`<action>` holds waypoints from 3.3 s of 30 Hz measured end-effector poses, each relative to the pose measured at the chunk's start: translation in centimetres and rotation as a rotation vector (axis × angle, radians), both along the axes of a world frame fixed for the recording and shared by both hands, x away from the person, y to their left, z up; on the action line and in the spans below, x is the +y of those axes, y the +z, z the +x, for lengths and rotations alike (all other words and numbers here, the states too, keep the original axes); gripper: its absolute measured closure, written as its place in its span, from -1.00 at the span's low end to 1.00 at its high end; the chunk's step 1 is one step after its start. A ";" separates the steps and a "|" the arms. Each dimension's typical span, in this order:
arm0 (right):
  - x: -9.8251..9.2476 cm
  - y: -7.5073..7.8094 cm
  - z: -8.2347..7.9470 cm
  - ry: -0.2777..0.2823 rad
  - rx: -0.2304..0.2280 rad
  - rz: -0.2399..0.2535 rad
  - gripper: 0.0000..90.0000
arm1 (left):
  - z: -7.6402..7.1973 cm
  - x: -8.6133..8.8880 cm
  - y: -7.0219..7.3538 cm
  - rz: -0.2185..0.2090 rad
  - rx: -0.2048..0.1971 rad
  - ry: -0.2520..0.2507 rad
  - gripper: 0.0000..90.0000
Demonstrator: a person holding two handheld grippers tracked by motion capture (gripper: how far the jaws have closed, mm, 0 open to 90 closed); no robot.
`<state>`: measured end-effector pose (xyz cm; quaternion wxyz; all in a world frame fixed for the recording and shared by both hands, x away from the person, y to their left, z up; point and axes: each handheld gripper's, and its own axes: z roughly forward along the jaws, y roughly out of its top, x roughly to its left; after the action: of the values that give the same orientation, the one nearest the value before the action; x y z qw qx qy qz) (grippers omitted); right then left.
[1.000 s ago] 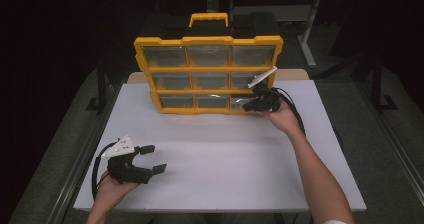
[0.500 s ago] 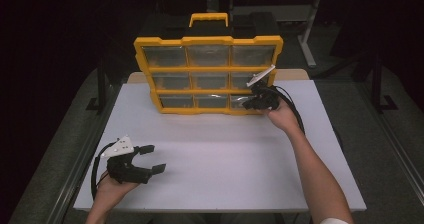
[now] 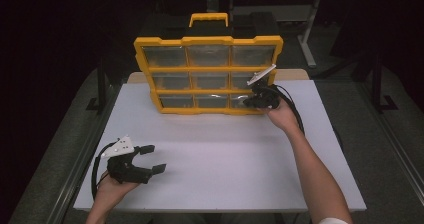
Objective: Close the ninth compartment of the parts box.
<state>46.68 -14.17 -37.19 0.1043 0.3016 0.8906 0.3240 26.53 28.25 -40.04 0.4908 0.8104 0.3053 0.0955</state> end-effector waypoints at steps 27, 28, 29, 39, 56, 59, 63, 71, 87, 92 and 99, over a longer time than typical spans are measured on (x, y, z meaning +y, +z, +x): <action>-0.8 -0.1 -1.4 0.013 0.035 0.112 0.93 | 0.0 -0.1 0.0 0.009 -0.003 -0.005 -0.61; -0.9 -0.1 -1.6 0.017 0.034 0.123 0.91 | 0.0 -0.1 0.0 0.011 -0.003 -0.006 -0.61; -1.0 -0.1 -1.7 0.024 0.034 0.127 0.89 | 0.0 -0.1 0.0 0.010 -0.001 -0.004 -0.61; -3.1 -0.8 -3.4 0.020 0.067 0.233 0.69 | 0.1 -0.4 -0.2 0.024 0.002 -0.009 -0.61; -3.9 -1.6 -5.3 0.003 0.087 0.303 0.10 | 0.2 -0.4 -0.6 0.010 0.018 0.011 -0.61; -3.9 -1.7 -5.5 0.006 0.087 0.312 0.05 | 0.2 -0.5 -0.7 0.010 0.017 0.013 -0.61; -4.0 -1.8 -6.0 -0.004 0.092 0.311 -0.05 | 0.2 -0.5 -0.8 0.013 0.020 0.015 -0.61; -4.3 -2.0 -7.0 -0.008 0.086 0.314 -0.19 | 0.2 -0.3 -0.8 0.032 0.020 0.019 -0.63; -4.6 -2.1 -9.1 0.003 0.052 0.328 -0.45 | 0.3 -0.3 -0.9 0.041 0.021 0.037 -0.67; -4.5 -2.2 -9.6 0.005 0.045 0.325 -0.52 | 0.3 -0.3 -0.9 0.045 0.021 0.034 -0.66; -4.8 -2.3 -10.1 0.001 0.039 0.326 -0.55 | 0.3 -0.3 -0.9 0.044 0.022 0.034 -0.66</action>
<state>36.56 -18.97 -39.52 0.0365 0.3204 0.8283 0.4582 26.86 27.93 -40.99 0.4676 0.8168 0.3221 0.1017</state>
